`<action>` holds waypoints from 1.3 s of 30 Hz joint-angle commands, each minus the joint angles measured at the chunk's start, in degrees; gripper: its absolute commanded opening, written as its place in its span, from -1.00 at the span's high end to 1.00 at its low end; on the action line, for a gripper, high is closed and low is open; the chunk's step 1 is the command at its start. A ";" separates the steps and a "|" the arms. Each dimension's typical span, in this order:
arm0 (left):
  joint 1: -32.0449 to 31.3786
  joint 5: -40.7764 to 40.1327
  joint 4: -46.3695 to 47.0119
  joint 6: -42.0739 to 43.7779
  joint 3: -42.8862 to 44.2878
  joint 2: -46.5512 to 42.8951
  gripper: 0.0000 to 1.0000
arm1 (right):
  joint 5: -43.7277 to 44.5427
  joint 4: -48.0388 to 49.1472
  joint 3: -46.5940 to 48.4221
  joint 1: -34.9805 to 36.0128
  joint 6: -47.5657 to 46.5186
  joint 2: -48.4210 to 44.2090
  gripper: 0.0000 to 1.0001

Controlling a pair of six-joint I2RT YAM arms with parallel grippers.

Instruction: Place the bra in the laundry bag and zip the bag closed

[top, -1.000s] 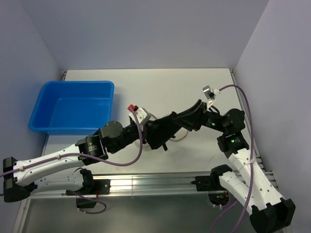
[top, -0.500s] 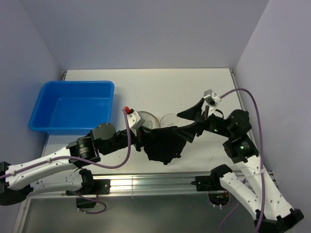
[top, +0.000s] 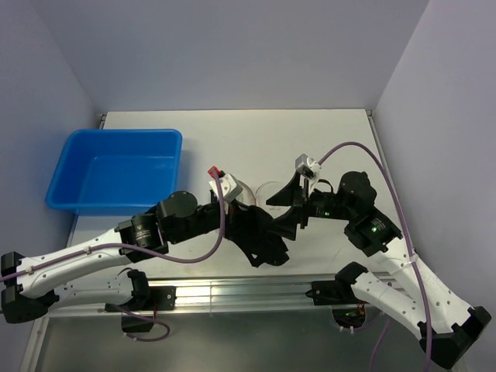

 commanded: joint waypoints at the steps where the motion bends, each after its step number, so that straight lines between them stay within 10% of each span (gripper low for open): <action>1: 0.17 -3.10 0.26 -0.24 3.96 1.39 1.00 | 5.87 -2.65 1.59 0.58 -1.93 -1.27 -0.95; 24: 4.83 5.06 4.56 -2.08 0.20 -0.35 1.00 | 12.13 -1.23 0.09 1.99 -1.31 0.99 -0.85; 32: 5.18 4.37 5.35 -2.79 0.81 0.43 1.00 | 4.04 5.17 -3.16 2.08 1.59 1.18 0.42; 34: 5.18 0.79 4.21 -3.31 1.60 0.78 0.96 | 5.43 6.05 -3.42 2.08 2.46 0.82 1.00; 39: 5.97 -12.58 1.76 -7.53 1.95 1.84 -0.26 | 12.98 9.29 -1.93 1.99 5.01 1.70 1.00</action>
